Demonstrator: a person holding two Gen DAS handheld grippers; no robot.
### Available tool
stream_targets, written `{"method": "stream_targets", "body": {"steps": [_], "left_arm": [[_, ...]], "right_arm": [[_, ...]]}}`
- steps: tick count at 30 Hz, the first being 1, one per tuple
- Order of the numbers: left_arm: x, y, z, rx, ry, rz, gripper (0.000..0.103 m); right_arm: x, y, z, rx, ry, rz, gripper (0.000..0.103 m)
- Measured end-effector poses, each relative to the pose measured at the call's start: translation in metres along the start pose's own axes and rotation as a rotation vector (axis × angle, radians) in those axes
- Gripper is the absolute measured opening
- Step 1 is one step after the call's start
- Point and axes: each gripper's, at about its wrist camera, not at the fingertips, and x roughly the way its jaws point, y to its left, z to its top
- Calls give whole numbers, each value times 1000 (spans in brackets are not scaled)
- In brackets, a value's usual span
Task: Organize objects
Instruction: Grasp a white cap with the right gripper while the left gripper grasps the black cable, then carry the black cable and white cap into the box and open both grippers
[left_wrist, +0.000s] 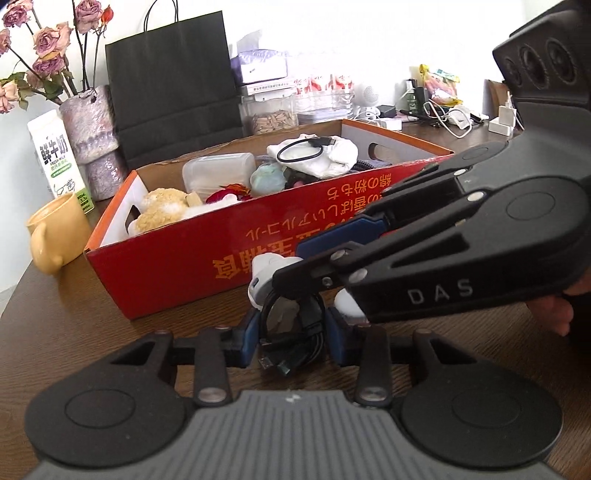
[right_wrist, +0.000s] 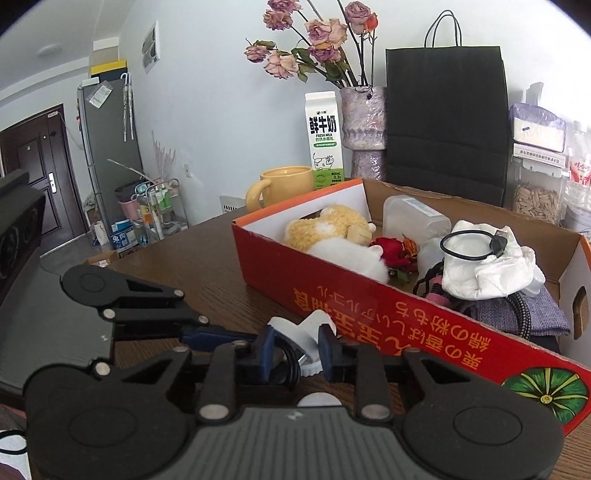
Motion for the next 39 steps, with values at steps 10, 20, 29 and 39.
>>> {"method": "stream_targets", "body": {"steps": [10, 20, 29, 39], "left_arm": [[-2, -1, -2, 46, -4, -3, 37], [-5, -1, -6, 48, -10, 11, 37], [-18, 11, -5, -41, -41, 46, 37], [-26, 18, -8, -97, -40, 72, 37]], "right_arm": [[3, 6, 2, -61, -3, -5, 26], [1, 1, 3, -42, -34, -69, 8], [-36, -12, -2, 69, -154, -79, 8], [-58, -34, -24, 141, -132, -192, 8]]}}
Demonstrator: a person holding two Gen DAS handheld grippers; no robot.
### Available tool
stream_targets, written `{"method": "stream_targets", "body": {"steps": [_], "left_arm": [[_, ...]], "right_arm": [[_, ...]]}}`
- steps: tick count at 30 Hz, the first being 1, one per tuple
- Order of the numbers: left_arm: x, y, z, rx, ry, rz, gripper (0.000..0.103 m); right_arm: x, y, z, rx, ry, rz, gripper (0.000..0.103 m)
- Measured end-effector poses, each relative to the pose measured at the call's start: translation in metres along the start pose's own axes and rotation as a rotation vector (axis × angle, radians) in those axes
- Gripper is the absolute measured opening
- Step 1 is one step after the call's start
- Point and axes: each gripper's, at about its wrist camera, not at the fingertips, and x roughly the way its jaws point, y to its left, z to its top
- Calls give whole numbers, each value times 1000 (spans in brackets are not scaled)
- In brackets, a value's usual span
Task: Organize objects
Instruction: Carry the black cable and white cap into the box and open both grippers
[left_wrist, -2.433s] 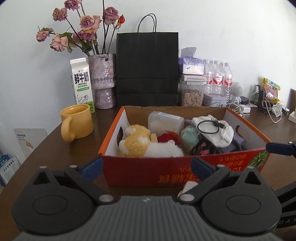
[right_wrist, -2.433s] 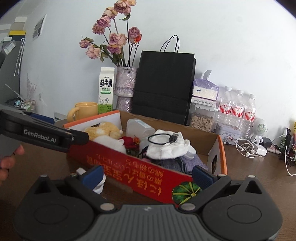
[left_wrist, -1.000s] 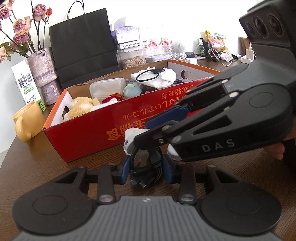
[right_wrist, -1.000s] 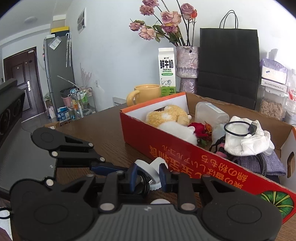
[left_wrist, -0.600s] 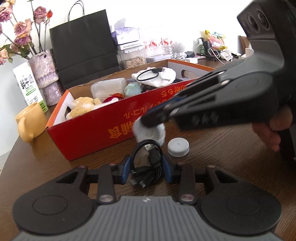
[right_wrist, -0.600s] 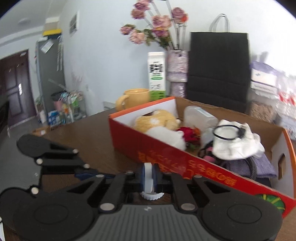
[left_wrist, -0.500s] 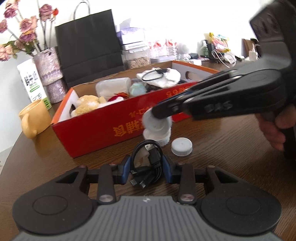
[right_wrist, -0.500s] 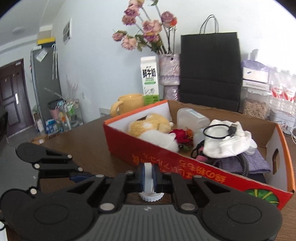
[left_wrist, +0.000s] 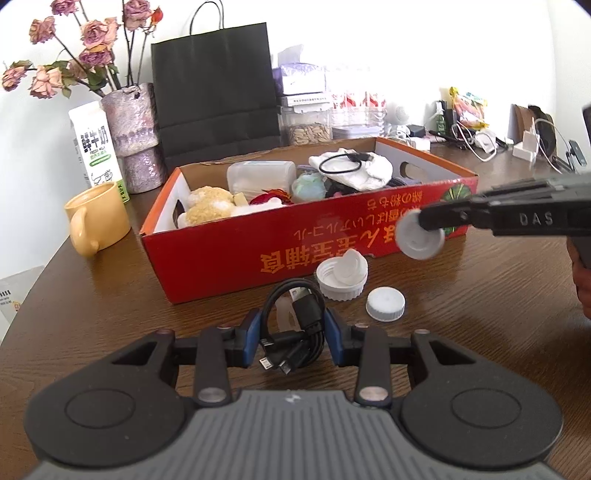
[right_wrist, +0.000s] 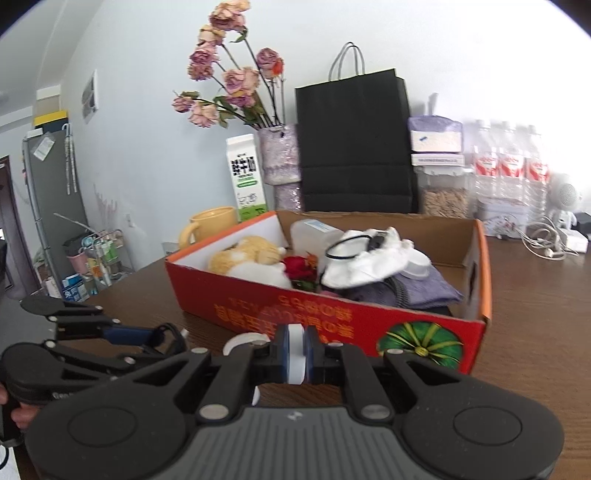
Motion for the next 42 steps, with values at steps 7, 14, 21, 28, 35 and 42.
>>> {"method": "stream_targets", "body": {"steps": [7, 14, 21, 28, 35, 42], "left_arm": [[-9, 2, 7, -28, -29, 15, 37], [-21, 1, 18, -38, -70, 28, 37], [-26, 0, 39, -47, -131, 46, 37], [-17, 4, 64, -83, -174, 70, 37], [3, 13, 91, -129, -200, 88, 37], [38, 21, 112, -162, -185, 97, 37]], "right_arm": [[-9, -3, -5, 5, -18, -21, 8], [-19, -2, -1, 15, -58, -39, 8], [-25, 0, 10, 13, -101, -47, 8], [-21, 6, 31, -18, -142, -51, 8], [-3, 3, 55, -41, -168, -73, 8], [28, -7, 76, -27, -186, -89, 8]]}}
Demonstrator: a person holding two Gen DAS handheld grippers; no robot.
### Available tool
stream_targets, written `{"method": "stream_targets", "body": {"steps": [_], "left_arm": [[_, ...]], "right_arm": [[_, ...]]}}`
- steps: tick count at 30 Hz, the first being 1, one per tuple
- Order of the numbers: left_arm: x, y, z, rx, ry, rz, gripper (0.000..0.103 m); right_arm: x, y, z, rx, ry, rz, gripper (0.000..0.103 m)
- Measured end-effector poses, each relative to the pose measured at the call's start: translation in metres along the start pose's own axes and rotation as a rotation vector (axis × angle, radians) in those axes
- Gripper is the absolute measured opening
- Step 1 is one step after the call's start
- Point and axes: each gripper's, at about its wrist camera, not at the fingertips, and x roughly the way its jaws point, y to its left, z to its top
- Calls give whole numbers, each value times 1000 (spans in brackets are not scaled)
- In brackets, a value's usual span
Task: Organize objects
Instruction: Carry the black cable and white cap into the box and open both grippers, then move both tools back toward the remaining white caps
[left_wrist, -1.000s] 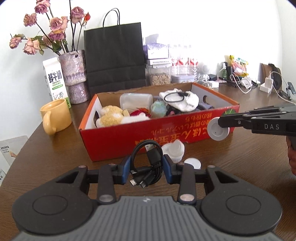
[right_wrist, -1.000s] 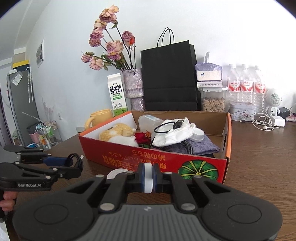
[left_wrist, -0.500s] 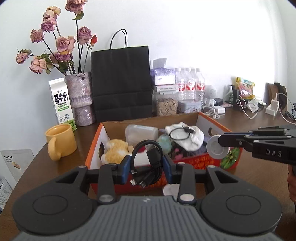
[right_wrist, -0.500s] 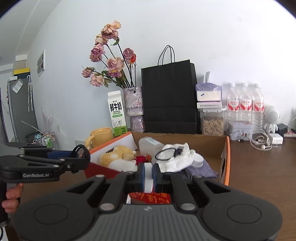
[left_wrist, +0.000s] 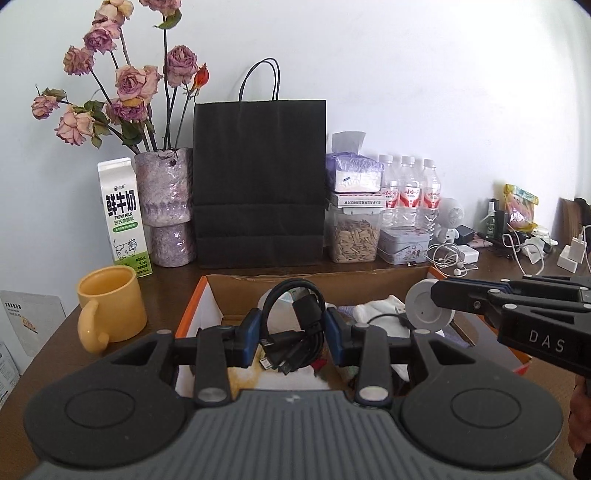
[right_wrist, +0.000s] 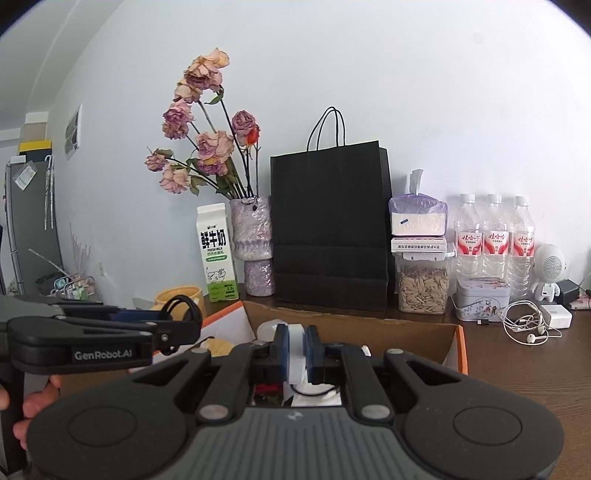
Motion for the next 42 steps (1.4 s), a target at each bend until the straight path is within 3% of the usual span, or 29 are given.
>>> {"method": "stream_targets", "body": {"steps": [9, 19, 20, 21, 22, 23, 24, 25, 26, 31, 42], "left_arm": [[44, 2, 5, -16, 31, 0, 37], [66, 5, 2, -7, 60, -18, 38], [66, 5, 1, -6, 57, -13, 40], [65, 5, 1, -3, 50, -4, 54], [64, 5, 1, -2, 45, 10, 82], [62, 5, 1, -6, 33, 25, 96], [60, 6, 0, -9, 14, 50, 103], [58, 6, 1, -5, 5, 70, 103], [58, 6, 1, -1, 9, 77, 103], [58, 9, 1, -13, 16, 93, 103], [39, 5, -3, -6, -32, 83, 103]], "right_arm": [[40, -13, 0, 22, 21, -5, 8], [56, -34, -5, 54, 42, -19, 9], [57, -36, -6, 56, 48, -28, 11], [58, -37, -8, 59, 54, -41, 12], [59, -39, -9, 57, 62, -59, 18], [58, -40, -10, 57, 64, -75, 36], [56, -41, -11, 55, 61, -95, 49], [55, -40, -11, 44, 56, -114, 76], [53, -39, -12, 29, 48, -134, 93], [46, -34, -12, -6, 33, -159, 103], [32, -21, -15, -53, 30, -171, 103]]}}
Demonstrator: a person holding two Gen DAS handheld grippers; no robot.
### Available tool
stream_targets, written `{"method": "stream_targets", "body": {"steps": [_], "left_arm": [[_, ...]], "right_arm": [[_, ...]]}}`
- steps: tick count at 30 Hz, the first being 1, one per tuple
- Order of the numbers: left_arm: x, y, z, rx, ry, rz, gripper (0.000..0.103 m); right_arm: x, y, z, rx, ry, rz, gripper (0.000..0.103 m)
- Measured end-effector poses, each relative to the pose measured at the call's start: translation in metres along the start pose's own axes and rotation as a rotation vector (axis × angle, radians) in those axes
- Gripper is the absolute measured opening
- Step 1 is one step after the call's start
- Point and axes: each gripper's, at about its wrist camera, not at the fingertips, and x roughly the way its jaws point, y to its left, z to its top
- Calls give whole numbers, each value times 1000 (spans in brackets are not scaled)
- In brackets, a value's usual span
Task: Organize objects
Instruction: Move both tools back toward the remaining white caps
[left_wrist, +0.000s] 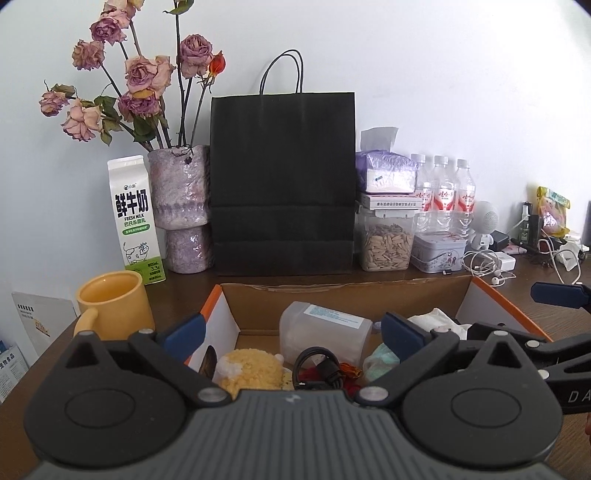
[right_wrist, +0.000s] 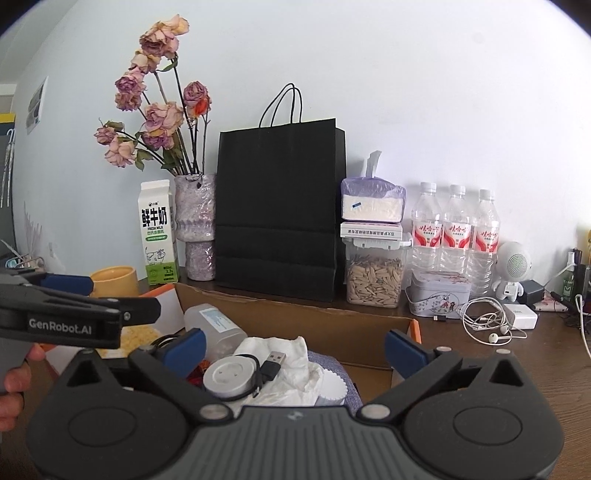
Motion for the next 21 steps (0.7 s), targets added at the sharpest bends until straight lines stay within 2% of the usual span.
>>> {"method": "stream_targets", "body": {"steps": [11, 14, 21], "left_arm": [[-54, 10, -16, -12, -2, -20, 103], [-67, 14, -22, -15, 18, -21, 103], [-90, 26, -41, -30, 60, -7, 103]], "right_arm": [[-55, 22, -12, -50, -8, 41, 103], [-69, 27, -16, -49, -5, 46, 103], [-89, 40, -32, -56, 52, 70, 103]]}}
